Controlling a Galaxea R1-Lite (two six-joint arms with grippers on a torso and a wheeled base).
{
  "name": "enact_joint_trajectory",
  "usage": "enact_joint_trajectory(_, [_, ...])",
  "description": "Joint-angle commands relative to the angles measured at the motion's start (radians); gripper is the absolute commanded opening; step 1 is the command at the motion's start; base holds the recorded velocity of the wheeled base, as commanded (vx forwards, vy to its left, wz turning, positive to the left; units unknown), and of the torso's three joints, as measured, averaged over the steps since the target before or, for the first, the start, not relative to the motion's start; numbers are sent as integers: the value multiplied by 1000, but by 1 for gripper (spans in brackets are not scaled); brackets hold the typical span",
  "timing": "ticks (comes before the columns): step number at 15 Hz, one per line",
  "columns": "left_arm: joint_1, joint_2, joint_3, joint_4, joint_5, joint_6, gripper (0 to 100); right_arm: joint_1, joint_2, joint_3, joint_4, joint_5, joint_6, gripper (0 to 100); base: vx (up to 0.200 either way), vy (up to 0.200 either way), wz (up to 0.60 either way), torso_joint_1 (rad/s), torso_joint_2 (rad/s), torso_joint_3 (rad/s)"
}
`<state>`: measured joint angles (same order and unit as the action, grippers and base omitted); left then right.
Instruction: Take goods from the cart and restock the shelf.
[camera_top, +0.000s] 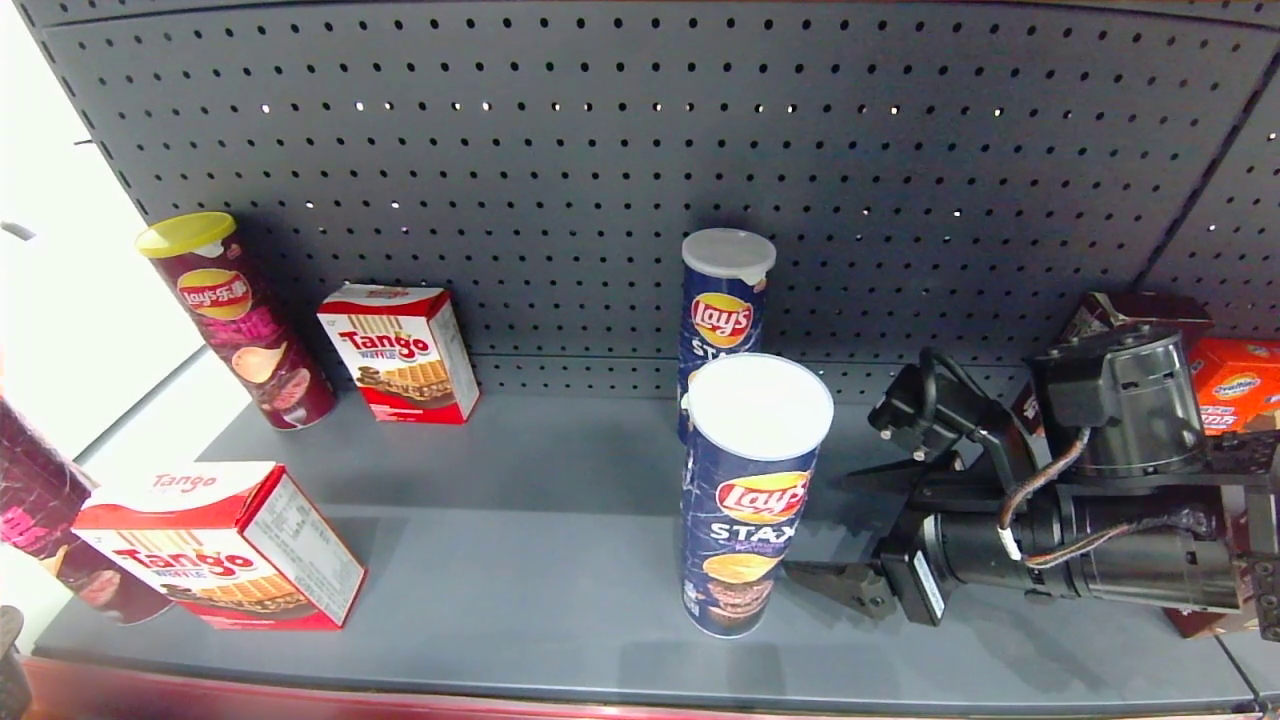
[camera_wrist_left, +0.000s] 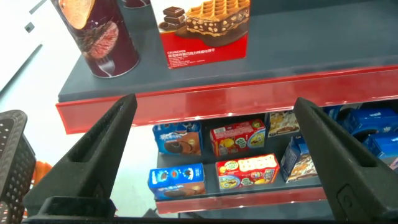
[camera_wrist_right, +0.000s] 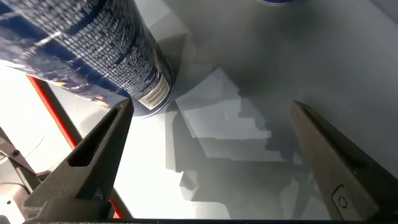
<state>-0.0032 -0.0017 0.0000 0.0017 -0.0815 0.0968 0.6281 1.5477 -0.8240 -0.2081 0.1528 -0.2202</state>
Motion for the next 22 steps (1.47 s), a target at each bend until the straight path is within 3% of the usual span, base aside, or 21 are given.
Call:
enact_joint_trajectory(1, [0,2,0,0,0,0,100,-5,-1,0,-1,1,-1,100,0,0,0,0,0,0])
enact_joint_trajectory(11, [0,2,0,0,0,0,100,-25,-26,3,-1,-2,2,100,0,0,0,0,0,0])
enact_joint_trajectory(14, [0,2,0,0,0,0,100,-133,-147,2,-1,-2,5,100,0,0,0,0,0,0])
enact_joint_trajectory(19, [0,2,0,1,-3,-2,100,-423,-423,-4,-24,-2,24,100,0,0,0,0,0,0])
enact_joint_trajectory(20, [0,2,0,1,-14,-2,100,-499,-540,28,-24,-9,22,100,0,0,0,0,0,0])
enact_joint_trajectory(22, [0,2,0,0,-24,0,100,-541,-721,129,-13,-50,21,100,0,0,0,0,0,0])
